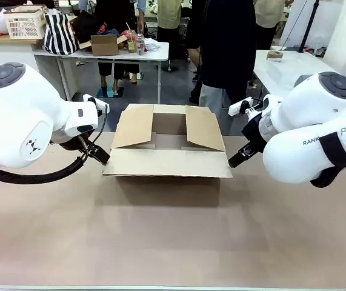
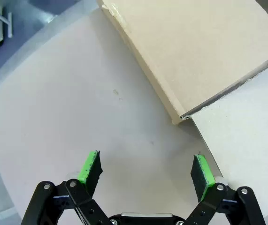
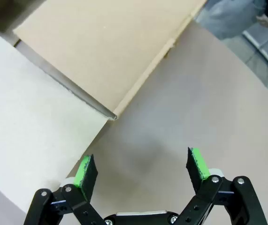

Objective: Pack the gift set into the box.
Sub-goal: Place both hands on the side flaps of the Package Box and spread them outward.

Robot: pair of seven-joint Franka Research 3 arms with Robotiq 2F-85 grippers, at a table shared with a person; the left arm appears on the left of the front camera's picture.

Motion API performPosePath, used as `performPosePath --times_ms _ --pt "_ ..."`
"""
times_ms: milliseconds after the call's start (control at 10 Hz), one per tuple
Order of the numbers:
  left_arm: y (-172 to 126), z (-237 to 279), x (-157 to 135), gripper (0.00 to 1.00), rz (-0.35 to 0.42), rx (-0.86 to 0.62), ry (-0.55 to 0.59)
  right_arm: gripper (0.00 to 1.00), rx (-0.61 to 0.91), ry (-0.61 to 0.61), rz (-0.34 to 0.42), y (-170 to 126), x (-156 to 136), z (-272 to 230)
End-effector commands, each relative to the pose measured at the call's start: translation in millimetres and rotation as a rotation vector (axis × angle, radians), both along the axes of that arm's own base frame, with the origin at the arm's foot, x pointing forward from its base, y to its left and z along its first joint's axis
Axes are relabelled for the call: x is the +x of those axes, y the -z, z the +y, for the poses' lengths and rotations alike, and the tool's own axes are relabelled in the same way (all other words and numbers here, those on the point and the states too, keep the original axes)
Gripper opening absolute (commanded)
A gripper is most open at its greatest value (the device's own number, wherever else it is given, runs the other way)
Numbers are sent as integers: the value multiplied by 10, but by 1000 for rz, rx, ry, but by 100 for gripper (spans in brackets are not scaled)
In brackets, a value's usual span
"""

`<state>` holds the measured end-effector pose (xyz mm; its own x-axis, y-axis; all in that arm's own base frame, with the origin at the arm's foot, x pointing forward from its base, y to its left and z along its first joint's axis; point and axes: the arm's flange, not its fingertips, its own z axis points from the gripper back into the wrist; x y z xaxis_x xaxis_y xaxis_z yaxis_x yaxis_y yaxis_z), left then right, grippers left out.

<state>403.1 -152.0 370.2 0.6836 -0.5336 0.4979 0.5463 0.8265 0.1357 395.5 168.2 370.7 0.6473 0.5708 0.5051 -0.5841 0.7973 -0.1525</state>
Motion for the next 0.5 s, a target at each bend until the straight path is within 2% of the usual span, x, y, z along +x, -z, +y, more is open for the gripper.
performPosePath --times_ms 0,400 --pt "-1 0 0 100 0 0 0 100 0 -1 -1 -1 -1 2" --pt "-1 0 0 100 0 0 0 100 0 -1 -1 -1 -1 2"
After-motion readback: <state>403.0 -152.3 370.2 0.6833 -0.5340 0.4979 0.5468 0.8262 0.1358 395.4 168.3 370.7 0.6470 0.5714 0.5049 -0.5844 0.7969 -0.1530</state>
